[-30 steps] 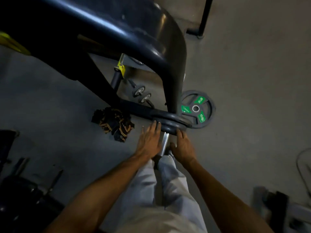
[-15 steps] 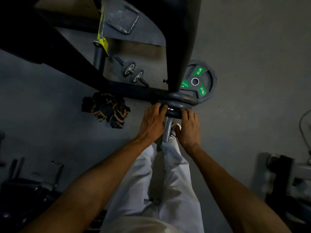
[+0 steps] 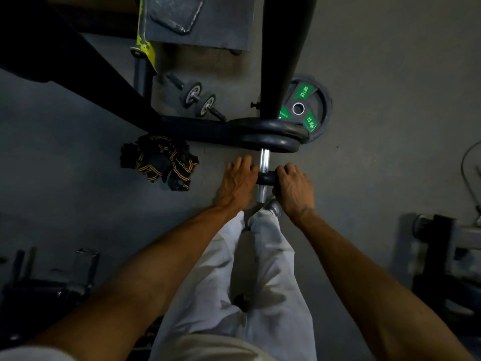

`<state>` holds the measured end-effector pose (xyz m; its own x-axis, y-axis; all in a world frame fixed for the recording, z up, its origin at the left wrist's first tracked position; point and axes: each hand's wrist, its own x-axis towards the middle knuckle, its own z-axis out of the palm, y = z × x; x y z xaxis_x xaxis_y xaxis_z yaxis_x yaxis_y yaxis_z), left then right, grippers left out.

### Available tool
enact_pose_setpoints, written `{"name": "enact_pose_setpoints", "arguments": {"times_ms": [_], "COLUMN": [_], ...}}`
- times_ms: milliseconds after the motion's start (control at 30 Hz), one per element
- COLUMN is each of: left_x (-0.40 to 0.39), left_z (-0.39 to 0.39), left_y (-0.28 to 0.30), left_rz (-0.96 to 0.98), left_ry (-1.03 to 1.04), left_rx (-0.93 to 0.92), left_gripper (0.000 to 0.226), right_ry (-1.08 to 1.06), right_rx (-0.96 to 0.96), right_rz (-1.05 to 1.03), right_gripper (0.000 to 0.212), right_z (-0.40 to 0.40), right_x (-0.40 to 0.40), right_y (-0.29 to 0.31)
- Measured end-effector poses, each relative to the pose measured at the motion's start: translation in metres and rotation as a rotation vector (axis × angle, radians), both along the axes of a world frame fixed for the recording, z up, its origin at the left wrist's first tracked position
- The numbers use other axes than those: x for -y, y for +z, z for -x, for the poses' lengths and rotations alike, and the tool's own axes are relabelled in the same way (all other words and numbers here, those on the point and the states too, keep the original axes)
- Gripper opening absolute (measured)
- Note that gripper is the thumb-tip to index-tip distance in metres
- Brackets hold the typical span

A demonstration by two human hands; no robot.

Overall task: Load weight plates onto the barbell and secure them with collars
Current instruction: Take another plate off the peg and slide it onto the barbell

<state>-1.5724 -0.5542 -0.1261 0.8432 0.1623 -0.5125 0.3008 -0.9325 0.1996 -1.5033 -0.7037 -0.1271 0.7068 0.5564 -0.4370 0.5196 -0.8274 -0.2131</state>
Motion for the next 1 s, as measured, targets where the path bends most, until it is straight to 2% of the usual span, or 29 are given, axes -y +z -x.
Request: {"name": "enact_pose_setpoints", "arguments": {"times_ms": [167, 300, 467, 600, 700, 800, 1000], "left_x": [0.015, 0.026, 0.049, 0.061, 0.070, 0.084, 0.097], "left_z": [0.029, 0.036, 0.074, 0.123, 0.167, 0.215, 0.282], "left_y": [-0.005, 0.000, 0.018, 0.051, 0.090, 0.130, 0.201], "left_rz": [0.047, 0.003, -0.058, -0.054, -0.013, 0.021, -0.130], "left_ry": [0.046, 0.024, 0.030, 0.109, 0.231, 0.358, 0.563], "left_rx": [-0.048, -0.117, -0.122, -0.064, 0.050, 0.242, 0.720], "left_gripper": [0.063, 0.063, 0.053, 0.045, 0.043, 0.044, 0.058], "right_ry": [-0.037, 0.053, 0.123, 0.157, 0.216, 0.311, 0.510], "right_rx": [0.002, -0.022, -0.053, -0.044, 0.010, 0.095, 0.229], "right_rz": [0.049, 0.066, 0.033, -0.088, -0.244, -0.431, -0.796], "right_gripper": [0.035, 0.039, 0.040, 0.036, 0.031, 0.034, 0.047], "right_z": [0.033, 0.046, 0.077, 0.104, 0.124, 0.142, 0.168], "right_x": [0.010, 0.023, 0.047, 0.069, 0.081, 0.089, 0.071], "right_y": [-0.001, -0.003, 0.012, 0.049, 0.087, 0.129, 0.212]}}
